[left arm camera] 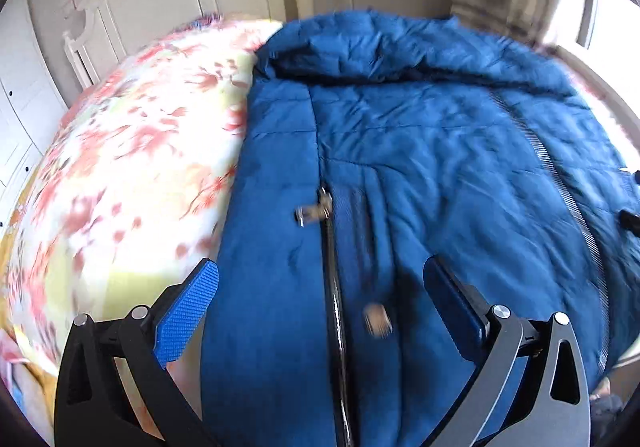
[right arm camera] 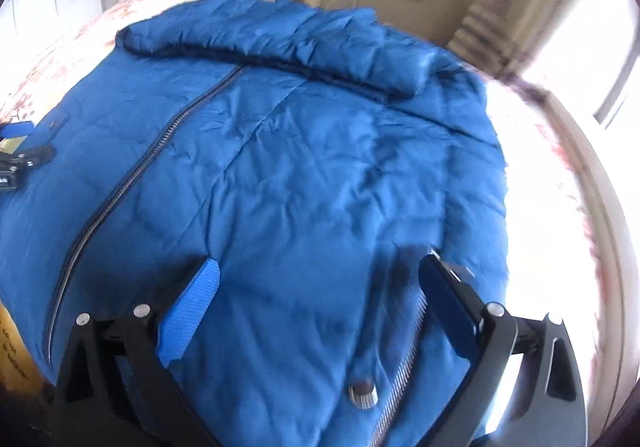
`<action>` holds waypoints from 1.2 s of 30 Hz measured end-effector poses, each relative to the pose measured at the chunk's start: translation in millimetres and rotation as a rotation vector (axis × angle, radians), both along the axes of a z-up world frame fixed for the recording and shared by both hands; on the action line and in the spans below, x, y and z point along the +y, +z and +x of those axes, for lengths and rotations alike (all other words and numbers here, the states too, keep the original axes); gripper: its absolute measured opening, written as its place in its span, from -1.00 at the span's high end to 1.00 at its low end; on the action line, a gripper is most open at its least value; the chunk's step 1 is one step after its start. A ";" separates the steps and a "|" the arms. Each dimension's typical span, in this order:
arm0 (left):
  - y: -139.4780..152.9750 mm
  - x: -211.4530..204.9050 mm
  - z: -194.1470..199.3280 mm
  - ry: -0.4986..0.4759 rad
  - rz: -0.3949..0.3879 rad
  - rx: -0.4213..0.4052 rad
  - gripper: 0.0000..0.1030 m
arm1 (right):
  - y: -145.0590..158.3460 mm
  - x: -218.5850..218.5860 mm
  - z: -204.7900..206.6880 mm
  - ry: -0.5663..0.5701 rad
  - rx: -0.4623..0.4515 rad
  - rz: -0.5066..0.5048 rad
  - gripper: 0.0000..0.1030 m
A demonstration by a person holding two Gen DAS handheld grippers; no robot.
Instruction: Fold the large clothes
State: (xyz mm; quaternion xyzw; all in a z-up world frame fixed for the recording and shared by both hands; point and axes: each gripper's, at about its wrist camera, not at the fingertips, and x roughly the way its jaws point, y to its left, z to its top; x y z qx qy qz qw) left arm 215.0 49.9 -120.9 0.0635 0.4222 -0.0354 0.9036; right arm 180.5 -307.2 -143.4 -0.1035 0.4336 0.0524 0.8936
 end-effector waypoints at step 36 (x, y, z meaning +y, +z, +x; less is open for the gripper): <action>-51.8 82.9 -158.9 -0.103 -0.428 -0.102 -0.63 | -88.2 -146.2 -179.9 0.132 -0.112 0.683 0.01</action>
